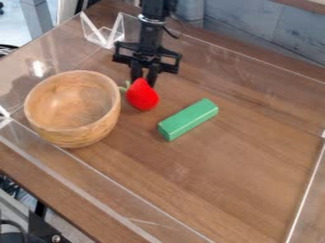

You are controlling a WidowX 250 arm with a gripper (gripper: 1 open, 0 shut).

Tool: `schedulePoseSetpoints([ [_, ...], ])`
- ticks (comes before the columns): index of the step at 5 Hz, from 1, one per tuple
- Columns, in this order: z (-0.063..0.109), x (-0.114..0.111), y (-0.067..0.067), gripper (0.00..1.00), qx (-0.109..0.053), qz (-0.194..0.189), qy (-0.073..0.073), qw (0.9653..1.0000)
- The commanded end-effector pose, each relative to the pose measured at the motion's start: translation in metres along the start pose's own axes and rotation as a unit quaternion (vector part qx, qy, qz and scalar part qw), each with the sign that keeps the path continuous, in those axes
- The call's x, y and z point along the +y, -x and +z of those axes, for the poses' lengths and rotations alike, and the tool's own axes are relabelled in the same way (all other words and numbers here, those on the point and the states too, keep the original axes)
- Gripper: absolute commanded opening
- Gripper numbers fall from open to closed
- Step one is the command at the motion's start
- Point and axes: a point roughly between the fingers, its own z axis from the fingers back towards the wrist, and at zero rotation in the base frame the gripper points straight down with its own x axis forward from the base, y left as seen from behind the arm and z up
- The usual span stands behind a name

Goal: Move the red fruit to the left

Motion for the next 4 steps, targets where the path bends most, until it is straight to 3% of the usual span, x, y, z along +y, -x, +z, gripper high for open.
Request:
schedulePoseSetpoints([
  [1,0.039,0.012,-0.003,0.0,-0.029,0.042,0.023,0.9984],
  [3,0.041,0.034,-0.02,0.0,-0.029,0.008,0.014,0.9995],
  [4,0.032,0.047,-0.018,0.0,-0.023,0.016,0.011,0.9995],
])
